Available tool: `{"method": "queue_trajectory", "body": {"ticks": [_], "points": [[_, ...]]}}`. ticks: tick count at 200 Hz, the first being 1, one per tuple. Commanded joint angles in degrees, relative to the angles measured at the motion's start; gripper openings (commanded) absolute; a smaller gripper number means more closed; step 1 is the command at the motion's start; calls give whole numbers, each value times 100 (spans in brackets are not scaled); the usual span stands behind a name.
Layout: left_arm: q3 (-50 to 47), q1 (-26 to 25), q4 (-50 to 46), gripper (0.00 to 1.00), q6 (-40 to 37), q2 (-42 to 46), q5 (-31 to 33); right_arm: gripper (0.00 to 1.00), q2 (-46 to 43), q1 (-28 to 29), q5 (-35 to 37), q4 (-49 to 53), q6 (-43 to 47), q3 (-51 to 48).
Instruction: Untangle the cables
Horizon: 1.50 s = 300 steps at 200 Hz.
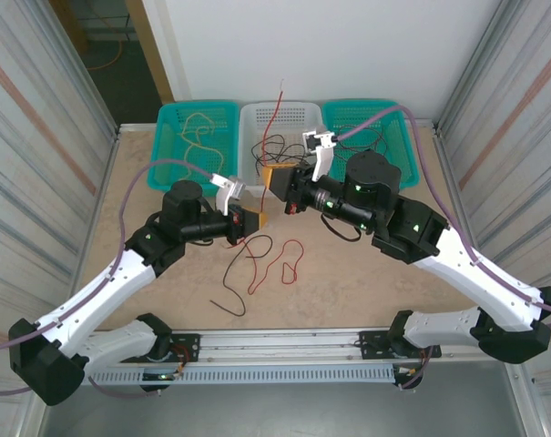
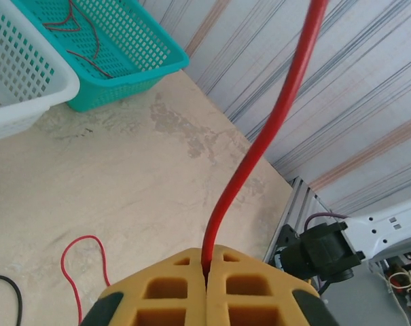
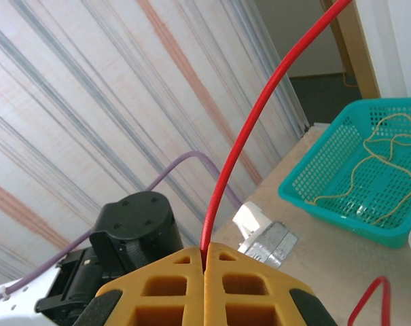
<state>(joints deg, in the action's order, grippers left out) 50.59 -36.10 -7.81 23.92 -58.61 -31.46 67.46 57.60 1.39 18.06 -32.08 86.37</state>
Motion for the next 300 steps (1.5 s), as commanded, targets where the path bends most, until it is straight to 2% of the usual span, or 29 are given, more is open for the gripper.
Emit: {"method": "queue_trajectory", "body": {"ticks": [1,35,76,103,130,156,162,176,193,221,249,275,300], "points": [[49,-68,-45,0,-140,-5,61,0,-153,-233,136,-135,210,328],[-109,-259,-89,0,-311,12,129,0,-258,-731,509,-47,235,494],[-221,-339,-266,0,-428,25,185,0,-158,-1680,-144,-24,0,770],[-329,-381,-188,0,-412,51,191,0,-28,-2055,-292,37,39,995],[-335,-460,-257,0,-504,42,285,0,239,-2529,-742,117,-59,1285],[-155,-468,-452,0,-552,32,385,0,441,-2703,-945,183,-65,1474],[-96,-470,-538,9,-581,50,457,0,490,-2733,-975,199,-46,1504],[71,-471,-822,37,-706,132,647,0,609,-2863,-1127,268,-37,1619],[195,-468,-1114,53,-837,318,946,0,711,-2988,-1136,350,2,1737],[185,-474,-1363,62,-883,686,1369,0,850,-3200,-899,583,247,1972],[-137,-461,-1587,63,-673,1138,1876,0,1247,-3590,-589,1111,468,2557],[-355,-460,-1756,64,-529,1525,2258,0,1573,-3878,-122,1148,871,2621],[-327,-462,-1892,66,-461,1684,2707,0,2221,-4354,-181,1338,928,2939]]}}
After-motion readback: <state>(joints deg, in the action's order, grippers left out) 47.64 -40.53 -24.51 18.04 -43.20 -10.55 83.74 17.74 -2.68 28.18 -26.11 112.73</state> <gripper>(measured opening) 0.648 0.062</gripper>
